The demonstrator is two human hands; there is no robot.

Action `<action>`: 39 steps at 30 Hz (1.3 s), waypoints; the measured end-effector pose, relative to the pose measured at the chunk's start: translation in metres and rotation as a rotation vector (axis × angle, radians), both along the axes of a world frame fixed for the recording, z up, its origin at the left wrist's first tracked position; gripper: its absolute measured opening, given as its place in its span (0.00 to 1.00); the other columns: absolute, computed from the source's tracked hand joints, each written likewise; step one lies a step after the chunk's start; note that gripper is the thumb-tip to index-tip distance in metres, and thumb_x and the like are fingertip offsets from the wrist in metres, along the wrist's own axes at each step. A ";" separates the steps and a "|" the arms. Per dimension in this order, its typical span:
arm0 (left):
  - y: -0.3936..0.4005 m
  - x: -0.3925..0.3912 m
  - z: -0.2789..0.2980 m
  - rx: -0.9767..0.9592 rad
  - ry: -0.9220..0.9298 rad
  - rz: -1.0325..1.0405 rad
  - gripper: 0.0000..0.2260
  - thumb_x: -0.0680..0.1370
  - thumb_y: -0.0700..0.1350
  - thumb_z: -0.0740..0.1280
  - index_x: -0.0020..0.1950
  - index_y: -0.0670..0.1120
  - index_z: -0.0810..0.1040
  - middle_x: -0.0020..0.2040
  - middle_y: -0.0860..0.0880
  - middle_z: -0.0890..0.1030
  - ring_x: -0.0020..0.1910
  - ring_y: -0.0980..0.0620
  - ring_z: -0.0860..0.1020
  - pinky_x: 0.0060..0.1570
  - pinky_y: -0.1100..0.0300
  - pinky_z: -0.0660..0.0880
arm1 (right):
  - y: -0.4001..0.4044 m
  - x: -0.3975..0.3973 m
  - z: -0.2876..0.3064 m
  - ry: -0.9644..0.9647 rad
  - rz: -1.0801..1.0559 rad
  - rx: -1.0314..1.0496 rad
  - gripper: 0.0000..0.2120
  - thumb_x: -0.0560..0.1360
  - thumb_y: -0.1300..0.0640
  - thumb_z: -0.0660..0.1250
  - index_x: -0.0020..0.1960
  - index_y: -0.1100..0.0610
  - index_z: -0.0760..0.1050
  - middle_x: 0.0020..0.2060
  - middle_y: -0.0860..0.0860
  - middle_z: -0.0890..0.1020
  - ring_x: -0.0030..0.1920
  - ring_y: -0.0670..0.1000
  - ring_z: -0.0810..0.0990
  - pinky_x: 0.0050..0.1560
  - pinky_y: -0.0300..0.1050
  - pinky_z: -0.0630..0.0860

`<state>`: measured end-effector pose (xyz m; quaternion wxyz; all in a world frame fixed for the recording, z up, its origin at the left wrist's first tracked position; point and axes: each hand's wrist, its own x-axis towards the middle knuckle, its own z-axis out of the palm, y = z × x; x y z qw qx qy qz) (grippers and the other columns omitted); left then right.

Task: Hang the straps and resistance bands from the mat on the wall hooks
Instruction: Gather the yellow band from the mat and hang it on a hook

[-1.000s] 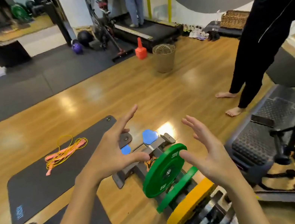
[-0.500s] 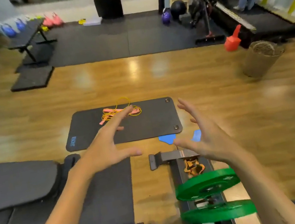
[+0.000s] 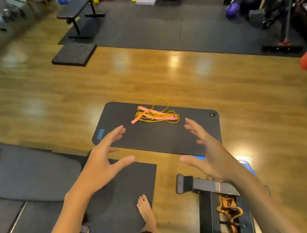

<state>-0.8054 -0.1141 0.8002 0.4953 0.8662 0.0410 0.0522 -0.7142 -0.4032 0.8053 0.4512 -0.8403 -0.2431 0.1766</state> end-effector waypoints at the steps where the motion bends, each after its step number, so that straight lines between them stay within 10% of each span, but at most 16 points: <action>1: 0.014 0.019 -0.002 0.003 0.006 0.002 0.37 0.69 0.54 0.73 0.75 0.54 0.63 0.70 0.60 0.71 0.69 0.62 0.69 0.63 0.51 0.74 | 0.014 0.018 -0.002 0.017 -0.012 -0.016 0.46 0.71 0.47 0.75 0.78 0.42 0.49 0.75 0.40 0.63 0.75 0.38 0.58 0.74 0.54 0.62; 17: 0.155 0.287 -0.041 0.011 0.174 -0.008 0.31 0.72 0.45 0.75 0.69 0.60 0.65 0.65 0.61 0.74 0.63 0.64 0.73 0.59 0.57 0.75 | 0.156 0.279 -0.049 0.057 -0.007 -0.051 0.40 0.73 0.51 0.73 0.67 0.22 0.51 0.67 0.23 0.62 0.71 0.32 0.60 0.72 0.47 0.64; 21: 0.173 0.358 -0.074 0.025 0.233 0.030 0.29 0.72 0.43 0.75 0.69 0.56 0.68 0.64 0.59 0.76 0.62 0.64 0.74 0.58 0.59 0.75 | 0.173 0.369 -0.099 0.135 -0.046 -0.082 0.37 0.73 0.50 0.73 0.69 0.28 0.54 0.70 0.34 0.66 0.71 0.37 0.64 0.71 0.51 0.65; 25: 0.191 0.456 -0.124 0.045 0.236 0.169 0.21 0.73 0.40 0.73 0.64 0.51 0.74 0.57 0.56 0.80 0.56 0.63 0.78 0.52 0.63 0.76 | 0.207 0.477 -0.165 0.138 -0.051 -0.078 0.31 0.73 0.52 0.73 0.67 0.32 0.60 0.65 0.30 0.68 0.65 0.34 0.70 0.70 0.44 0.66; 29: 0.197 0.548 -0.188 0.100 0.311 0.244 0.13 0.74 0.39 0.72 0.58 0.44 0.80 0.50 0.50 0.82 0.48 0.55 0.81 0.43 0.72 0.74 | 0.249 0.552 -0.229 0.193 -0.042 -0.160 0.29 0.75 0.51 0.71 0.73 0.50 0.66 0.68 0.46 0.72 0.66 0.40 0.68 0.68 0.38 0.62; 34: 0.217 0.643 -0.312 0.204 0.497 0.186 0.12 0.72 0.49 0.71 0.51 0.43 0.81 0.43 0.50 0.83 0.40 0.52 0.82 0.44 0.51 0.80 | 0.290 0.624 -0.333 0.200 0.041 -0.304 0.27 0.76 0.51 0.69 0.72 0.54 0.67 0.68 0.51 0.73 0.70 0.52 0.69 0.70 0.48 0.64; 39: 0.231 0.708 -0.449 0.245 0.874 0.247 0.20 0.76 0.58 0.67 0.58 0.45 0.74 0.51 0.45 0.81 0.52 0.42 0.79 0.47 0.53 0.73 | 0.319 0.670 -0.471 0.215 0.097 -0.457 0.24 0.78 0.53 0.65 0.73 0.55 0.66 0.69 0.54 0.71 0.71 0.55 0.67 0.66 0.48 0.63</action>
